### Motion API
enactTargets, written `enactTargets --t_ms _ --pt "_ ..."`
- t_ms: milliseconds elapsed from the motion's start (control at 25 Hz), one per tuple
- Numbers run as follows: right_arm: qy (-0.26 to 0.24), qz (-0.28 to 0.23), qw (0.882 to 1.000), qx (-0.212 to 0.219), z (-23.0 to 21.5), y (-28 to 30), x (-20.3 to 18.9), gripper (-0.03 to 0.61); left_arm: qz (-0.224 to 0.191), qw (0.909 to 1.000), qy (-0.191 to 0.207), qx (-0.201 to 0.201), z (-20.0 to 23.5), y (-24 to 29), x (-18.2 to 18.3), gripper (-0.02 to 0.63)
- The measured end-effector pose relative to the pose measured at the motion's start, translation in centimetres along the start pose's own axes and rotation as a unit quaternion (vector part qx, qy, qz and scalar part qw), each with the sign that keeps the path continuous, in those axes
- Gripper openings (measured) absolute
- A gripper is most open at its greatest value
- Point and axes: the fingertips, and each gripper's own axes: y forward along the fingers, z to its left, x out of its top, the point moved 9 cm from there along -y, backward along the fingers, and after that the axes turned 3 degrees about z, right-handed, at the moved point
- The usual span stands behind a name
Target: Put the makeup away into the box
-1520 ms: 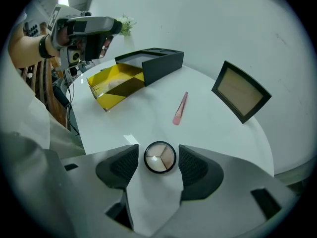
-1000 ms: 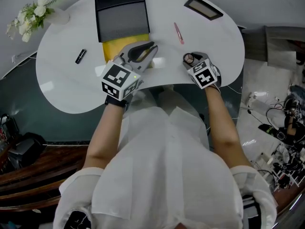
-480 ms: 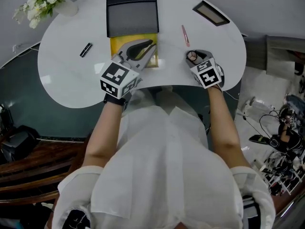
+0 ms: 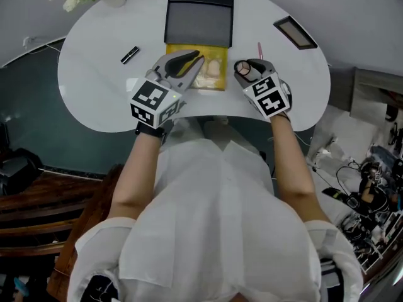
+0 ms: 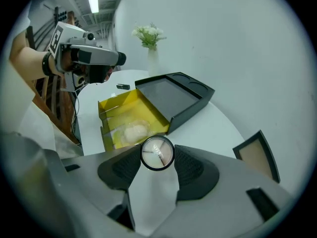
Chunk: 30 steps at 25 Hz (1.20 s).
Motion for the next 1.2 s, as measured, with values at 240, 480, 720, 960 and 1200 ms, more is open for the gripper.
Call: enactTargets --t_ms 240,480,720,960,1200 --pt "-0.048 -0.011 0.998 0.033 3.1 2.3 5.0 0.21 -0.003 0.9993 -0.01 0.035 2.3 -3.8 -1.0 0.055" --pt "-0.091 -0.014 0.994 0.06 5.9 5.4 9.2 0.21 -0.003 0.9976 -0.021 0.066 5.1 -7.6 -2.2 0.055" --pt "-0.119 0.0 0.99 0.072 8.1 8.6 12.1 0.21 0.001 0.9961 -0.029 0.084 7.3 -10.6 -3.2 0.055" --pt "-0.135 0.02 0.987 0.08 9.5 11.6 13.5 0.21 0.009 0.9947 -0.037 0.096 8.8 -12.9 -4.3 0.055" --pt "-0.14 0.028 0.986 0.081 9.7 12.9 14.3 0.21 0.012 0.9942 -0.04 0.098 9.5 -13.9 -4.7 0.055"
